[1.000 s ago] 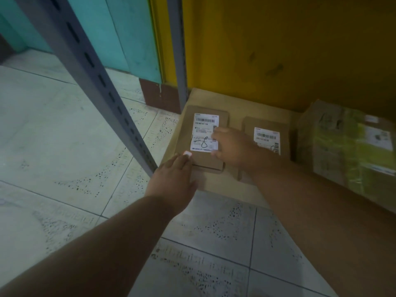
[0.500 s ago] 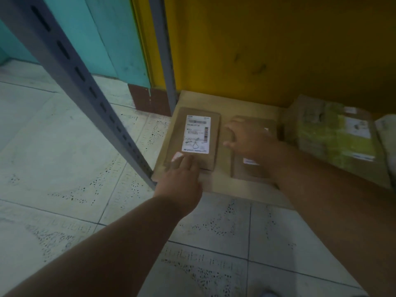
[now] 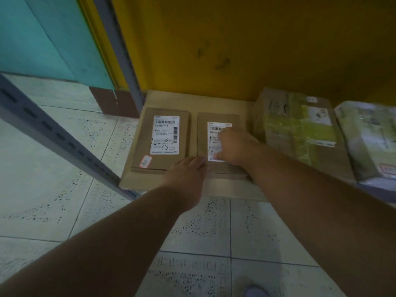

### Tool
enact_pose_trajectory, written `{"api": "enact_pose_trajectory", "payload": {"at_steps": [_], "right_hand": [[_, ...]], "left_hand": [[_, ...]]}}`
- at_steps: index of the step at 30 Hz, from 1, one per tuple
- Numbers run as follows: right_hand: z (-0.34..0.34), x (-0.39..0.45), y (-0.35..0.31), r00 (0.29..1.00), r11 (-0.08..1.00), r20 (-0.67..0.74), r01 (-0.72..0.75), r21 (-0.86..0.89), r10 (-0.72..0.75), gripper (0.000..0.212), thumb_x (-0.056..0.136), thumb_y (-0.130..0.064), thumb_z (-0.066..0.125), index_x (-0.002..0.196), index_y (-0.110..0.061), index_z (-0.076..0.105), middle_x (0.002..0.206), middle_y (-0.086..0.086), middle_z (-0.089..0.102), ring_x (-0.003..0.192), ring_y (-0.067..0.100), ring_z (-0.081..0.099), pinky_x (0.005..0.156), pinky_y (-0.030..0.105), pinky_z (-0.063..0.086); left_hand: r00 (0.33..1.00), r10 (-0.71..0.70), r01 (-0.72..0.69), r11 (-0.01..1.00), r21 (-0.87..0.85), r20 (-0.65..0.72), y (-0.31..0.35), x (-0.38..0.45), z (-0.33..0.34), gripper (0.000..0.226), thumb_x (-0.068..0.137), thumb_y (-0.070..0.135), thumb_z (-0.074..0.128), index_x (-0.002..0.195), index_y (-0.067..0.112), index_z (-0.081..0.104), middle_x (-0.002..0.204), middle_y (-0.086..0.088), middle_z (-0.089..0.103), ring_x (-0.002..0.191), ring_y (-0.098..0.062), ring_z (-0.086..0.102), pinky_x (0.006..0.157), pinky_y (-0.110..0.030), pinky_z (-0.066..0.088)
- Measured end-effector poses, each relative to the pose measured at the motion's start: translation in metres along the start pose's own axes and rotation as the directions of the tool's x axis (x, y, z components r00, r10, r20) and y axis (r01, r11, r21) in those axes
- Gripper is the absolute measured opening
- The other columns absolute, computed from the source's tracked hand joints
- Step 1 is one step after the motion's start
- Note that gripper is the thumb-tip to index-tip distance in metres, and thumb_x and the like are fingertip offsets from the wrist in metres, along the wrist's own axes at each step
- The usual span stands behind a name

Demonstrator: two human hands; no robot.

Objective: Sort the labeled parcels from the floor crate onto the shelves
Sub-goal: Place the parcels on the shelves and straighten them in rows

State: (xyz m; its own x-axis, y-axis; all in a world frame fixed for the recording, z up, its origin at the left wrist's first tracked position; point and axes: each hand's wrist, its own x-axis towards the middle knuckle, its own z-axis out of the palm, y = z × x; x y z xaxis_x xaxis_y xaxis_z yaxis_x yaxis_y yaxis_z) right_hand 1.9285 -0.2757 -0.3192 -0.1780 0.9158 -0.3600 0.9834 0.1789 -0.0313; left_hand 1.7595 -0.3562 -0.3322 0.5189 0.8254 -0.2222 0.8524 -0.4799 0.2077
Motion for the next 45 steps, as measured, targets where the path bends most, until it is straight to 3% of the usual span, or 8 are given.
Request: {"api": "enact_pose_trajectory", "payload": {"at_steps": [10,15,20,23,27,30,34,45], "right_hand": [[-0.001,-0.005,-0.01,0.999,1.0,-0.012,0.029,-0.002,-0.029,0.059,0.084,-0.05,0.072,0.128,-0.013,0.058,0.126,0.009,0.058,0.11,0.027,0.058,0.091,0.043,0.053],[-0.025,-0.039,0.006,0.994,0.996,-0.099,0.058,0.065,-0.051,0.057,0.09,-0.043,0.066,0.138,-0.014,0.054,0.138,0.008,0.054,0.121,0.026,0.054,0.098,0.037,0.047],[-0.046,-0.097,0.063,0.974,0.988,-0.188,-0.103,0.111,0.123,0.049,0.093,-0.043,0.062,0.134,-0.017,0.055,0.132,0.009,0.057,0.12,0.028,0.053,0.095,0.036,0.046],[-0.04,-0.132,0.104,0.949,0.967,-0.21,-0.207,0.149,0.235,0.041,0.096,-0.035,0.056,0.132,-0.016,0.055,0.133,0.011,0.054,0.12,0.03,0.052,0.094,0.035,0.044],[-0.017,-0.167,0.131,0.934,0.95,-0.2,-0.268,0.161,0.297,0.044,0.092,-0.044,0.061,0.128,-0.018,0.056,0.129,0.008,0.055,0.118,0.028,0.054,0.096,0.037,0.046],[-0.005,-0.178,0.136,0.939,0.943,-0.133,-0.299,0.149,0.319,0.059,0.088,-0.049,0.066,0.138,-0.023,0.048,0.139,0.005,0.051,0.123,0.027,0.051,0.102,0.042,0.046],[0.001,-0.175,0.143,0.938,0.952,-0.174,-0.282,0.117,0.299,0.046,0.091,-0.033,0.065,0.135,-0.023,0.054,0.139,0.005,0.053,0.124,0.028,0.051,0.102,0.04,0.045],[-0.002,-0.158,0.15,0.96,0.974,-0.172,-0.212,0.076,0.222,0.047,0.092,-0.034,0.065,0.136,-0.026,0.055,0.139,0.003,0.053,0.126,0.025,0.048,0.105,0.037,0.041]], "left_hand": [[0.999,-0.044,0.044,0.999,-0.03,-0.001,-0.003,-0.005,-0.005,0.061,0.095,0.017,0.05,0.153,0.017,0.03,0.161,-0.001,0.024,0.146,-0.022,0.026,0.119,-0.036,0.02],[0.997,-0.077,0.075,0.995,-0.061,-0.022,0.002,-0.009,-0.004,0.062,0.091,0.014,0.053,0.15,0.022,0.033,0.157,-0.001,0.03,0.142,-0.022,0.033,0.115,-0.037,0.028],[0.999,-0.006,0.002,0.997,-0.079,-0.053,0.041,0.001,-0.023,0.06,0.096,0.017,0.046,0.152,0.022,0.027,0.158,-0.005,0.027,0.143,-0.027,0.032,0.114,-0.043,0.032],[0.99,0.081,-0.093,0.991,-0.095,-0.118,0.073,0.021,-0.037,0.058,0.094,0.019,0.05,0.149,0.019,0.029,0.151,-0.008,0.033,0.132,-0.03,0.042,0.106,-0.044,0.041],[0.982,0.15,-0.158,0.985,-0.064,-0.115,0.111,0.05,-0.042,0.058,0.096,0.024,0.049,0.15,0.021,0.027,0.161,-0.007,0.017,0.128,-0.041,0.045,0.099,-0.052,0.046],[0.97,0.216,-0.219,0.976,-0.017,-0.109,0.119,0.066,-0.035,0.047,0.093,0.015,0.052,0.139,0.02,0.046,0.159,-0.006,0.026,0.124,-0.037,0.049,0.095,-0.051,0.05],[0.962,0.22,-0.233,0.971,-0.06,-0.16,0.112,0.075,-0.027,0.041,0.086,0.005,0.054,0.125,0.017,0.062,0.144,-0.005,0.049,0.121,-0.032,0.054,0.095,-0.048,0.051],[0.959,0.172,-0.199,0.974,-0.104,-0.225,0.103,0.068,-0.024,0.036,0.09,0.012,0.054,0.123,0.02,0.066,0.144,0.002,0.052,0.12,-0.029,0.055,0.096,-0.044,0.051]]}}
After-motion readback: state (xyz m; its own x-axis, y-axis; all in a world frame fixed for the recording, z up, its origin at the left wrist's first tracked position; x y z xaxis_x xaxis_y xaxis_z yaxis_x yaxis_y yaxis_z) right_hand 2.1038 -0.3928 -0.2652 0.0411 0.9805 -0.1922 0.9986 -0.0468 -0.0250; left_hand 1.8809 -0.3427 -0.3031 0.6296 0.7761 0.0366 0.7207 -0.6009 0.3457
